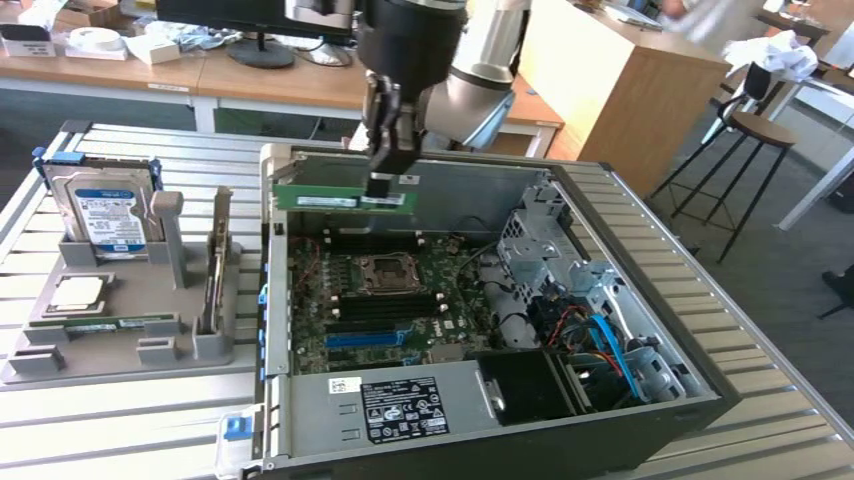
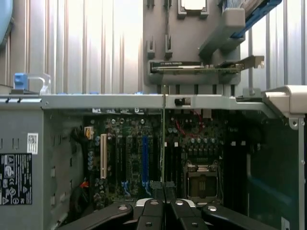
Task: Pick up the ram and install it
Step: 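Pick up the ram and move it above insertion slot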
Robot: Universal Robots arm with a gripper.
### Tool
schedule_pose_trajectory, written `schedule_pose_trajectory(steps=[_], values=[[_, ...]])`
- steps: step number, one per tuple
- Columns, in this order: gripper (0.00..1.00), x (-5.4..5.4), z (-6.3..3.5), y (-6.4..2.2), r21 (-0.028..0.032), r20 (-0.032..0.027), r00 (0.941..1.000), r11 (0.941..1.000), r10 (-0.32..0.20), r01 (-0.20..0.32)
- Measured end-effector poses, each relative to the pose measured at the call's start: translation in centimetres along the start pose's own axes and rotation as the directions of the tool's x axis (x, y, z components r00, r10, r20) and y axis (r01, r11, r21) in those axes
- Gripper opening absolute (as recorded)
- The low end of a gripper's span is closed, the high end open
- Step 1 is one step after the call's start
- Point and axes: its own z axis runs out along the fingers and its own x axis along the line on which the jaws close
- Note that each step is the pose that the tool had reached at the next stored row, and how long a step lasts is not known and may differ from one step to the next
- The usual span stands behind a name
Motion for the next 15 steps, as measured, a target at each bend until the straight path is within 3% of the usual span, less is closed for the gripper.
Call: schedule_pose_trajectory(steps=[15], values=[[0.11, -0.2, -0.12, -5.06, 0.0000, 0.0000, 1.0000, 1.0000, 0.000, 0.000]])
